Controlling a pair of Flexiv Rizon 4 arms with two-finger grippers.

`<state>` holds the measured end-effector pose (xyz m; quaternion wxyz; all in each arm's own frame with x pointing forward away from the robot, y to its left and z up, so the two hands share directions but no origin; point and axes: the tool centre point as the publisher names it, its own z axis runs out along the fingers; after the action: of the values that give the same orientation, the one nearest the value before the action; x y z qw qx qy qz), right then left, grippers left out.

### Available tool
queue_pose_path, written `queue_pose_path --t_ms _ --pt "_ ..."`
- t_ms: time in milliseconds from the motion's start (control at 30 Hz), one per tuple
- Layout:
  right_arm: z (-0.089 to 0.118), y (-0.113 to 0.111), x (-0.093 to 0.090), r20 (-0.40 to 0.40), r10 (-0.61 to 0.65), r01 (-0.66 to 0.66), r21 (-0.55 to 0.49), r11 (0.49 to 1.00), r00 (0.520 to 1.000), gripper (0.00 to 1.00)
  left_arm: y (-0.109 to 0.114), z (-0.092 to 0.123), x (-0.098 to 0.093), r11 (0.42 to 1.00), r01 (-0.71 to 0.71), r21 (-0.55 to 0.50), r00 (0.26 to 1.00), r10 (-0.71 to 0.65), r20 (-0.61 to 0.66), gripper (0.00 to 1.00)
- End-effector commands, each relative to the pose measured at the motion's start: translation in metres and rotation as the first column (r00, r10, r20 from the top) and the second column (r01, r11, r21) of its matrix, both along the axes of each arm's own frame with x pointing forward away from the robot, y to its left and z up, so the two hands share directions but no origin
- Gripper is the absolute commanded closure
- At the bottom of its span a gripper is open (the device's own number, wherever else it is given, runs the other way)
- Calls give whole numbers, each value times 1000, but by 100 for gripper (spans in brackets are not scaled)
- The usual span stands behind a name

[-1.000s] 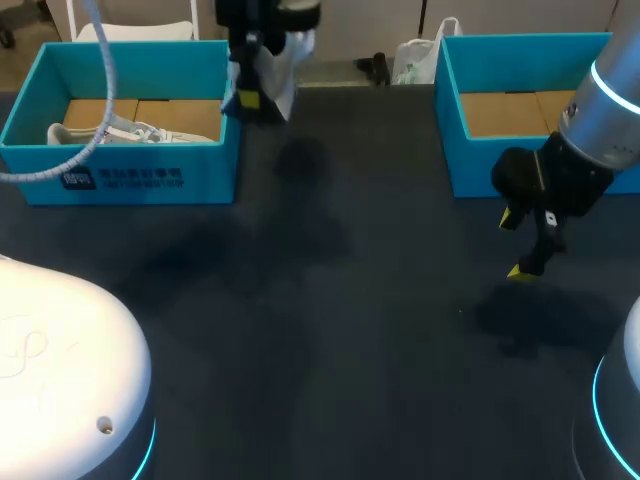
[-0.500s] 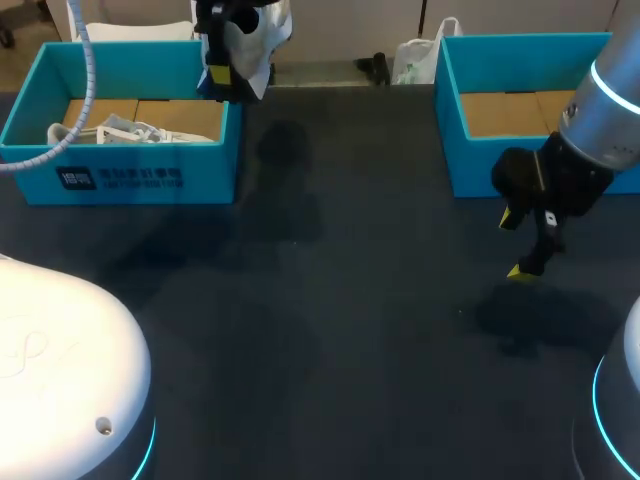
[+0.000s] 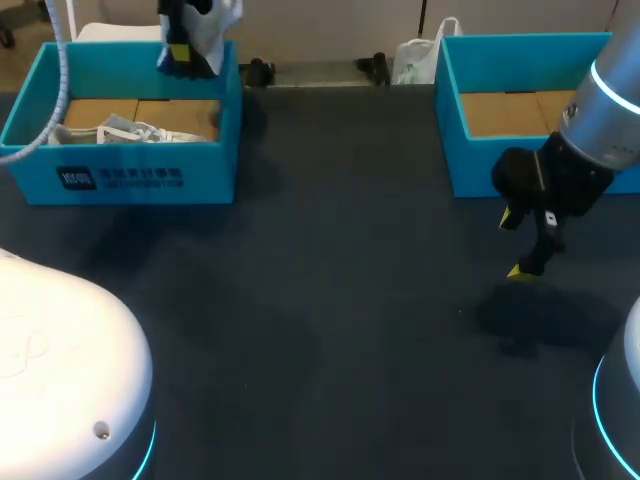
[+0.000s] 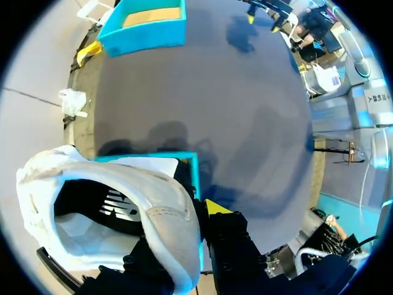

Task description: Take the shoe out of the shoebox, open the shoe tongue, remove and reinsert the insole, then place the shoe into the shoebox

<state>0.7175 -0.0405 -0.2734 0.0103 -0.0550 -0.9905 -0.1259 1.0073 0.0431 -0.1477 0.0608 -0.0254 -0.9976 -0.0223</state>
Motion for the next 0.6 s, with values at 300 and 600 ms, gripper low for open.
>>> queue_pose_path --t_ms 300,600 --pt "0 0 0 1 -1 1 -2 1000 1000 0 59 -10 60 1000 7 7 999 -7 -34 100" --pt "0 0 0 1 -1 1 -2 1000 1000 0 110 -5 68 999 45 -2 997 -45 70 100"
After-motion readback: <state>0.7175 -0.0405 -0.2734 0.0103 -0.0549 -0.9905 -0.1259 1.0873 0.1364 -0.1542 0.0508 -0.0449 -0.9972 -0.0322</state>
